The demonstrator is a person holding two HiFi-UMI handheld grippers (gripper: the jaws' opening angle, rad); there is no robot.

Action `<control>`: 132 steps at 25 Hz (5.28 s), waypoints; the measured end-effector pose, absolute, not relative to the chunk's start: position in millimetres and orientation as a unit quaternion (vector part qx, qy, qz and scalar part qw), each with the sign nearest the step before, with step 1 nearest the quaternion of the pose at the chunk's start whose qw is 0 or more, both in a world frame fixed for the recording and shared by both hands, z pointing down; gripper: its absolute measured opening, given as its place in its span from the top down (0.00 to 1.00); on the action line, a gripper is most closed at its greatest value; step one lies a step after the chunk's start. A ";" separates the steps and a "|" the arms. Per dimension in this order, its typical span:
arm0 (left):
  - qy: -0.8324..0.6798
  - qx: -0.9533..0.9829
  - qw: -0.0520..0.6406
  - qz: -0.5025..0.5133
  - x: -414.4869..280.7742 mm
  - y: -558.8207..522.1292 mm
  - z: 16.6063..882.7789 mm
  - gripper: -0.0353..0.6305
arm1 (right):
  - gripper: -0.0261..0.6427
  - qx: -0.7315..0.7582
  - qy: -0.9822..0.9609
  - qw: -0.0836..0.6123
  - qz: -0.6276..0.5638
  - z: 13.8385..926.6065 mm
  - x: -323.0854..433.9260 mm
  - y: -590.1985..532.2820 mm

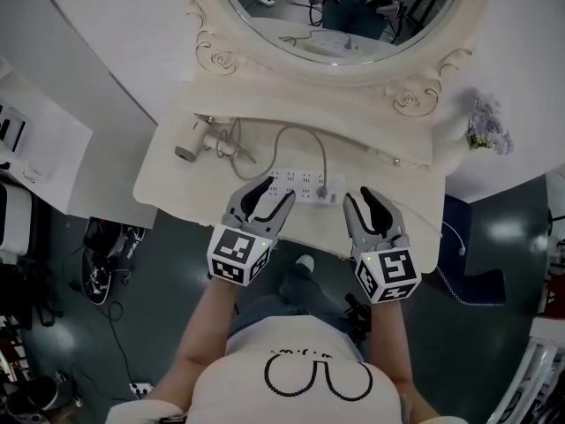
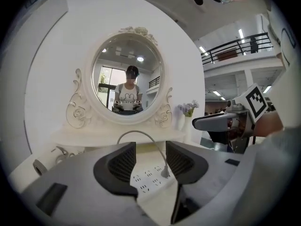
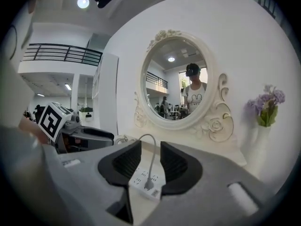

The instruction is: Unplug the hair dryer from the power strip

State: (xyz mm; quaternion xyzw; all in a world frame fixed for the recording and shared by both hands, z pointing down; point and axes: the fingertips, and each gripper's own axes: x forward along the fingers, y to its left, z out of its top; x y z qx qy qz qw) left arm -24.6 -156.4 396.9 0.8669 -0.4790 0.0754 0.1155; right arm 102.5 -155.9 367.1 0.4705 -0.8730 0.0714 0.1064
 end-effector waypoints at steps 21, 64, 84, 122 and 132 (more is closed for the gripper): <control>-0.389 0.886 0.137 0.211 -24.8 -200.7 494.0 0.64 | 0.61 0.450 -0.867 0.166 0.138 452.8 80.4 -192.6; -0.363 0.856 0.184 0.320 -20.6 -210.8 564.7 0.65 | 0.86 0.459 -0.831 0.300 0.095 538.6 51.6 -204.7; -0.340 0.873 0.119 0.329 8.2 -228.4 561.9 0.70 | 0.87 0.478 -0.822 0.232 0.204 539.7 72.4 -212.1; -0.333 0.870 0.150 0.330 11.2 -231.1 563.3 0.72 | 0.89 0.492 -0.812 0.198 0.243 528.6 78.9 -222.2; -0.324 0.875 0.141 0.332 14.3 -230.3 564.2 0.72 | 0.90 0.464 -0.819 0.301 0.157 528.4 68.9 -220.3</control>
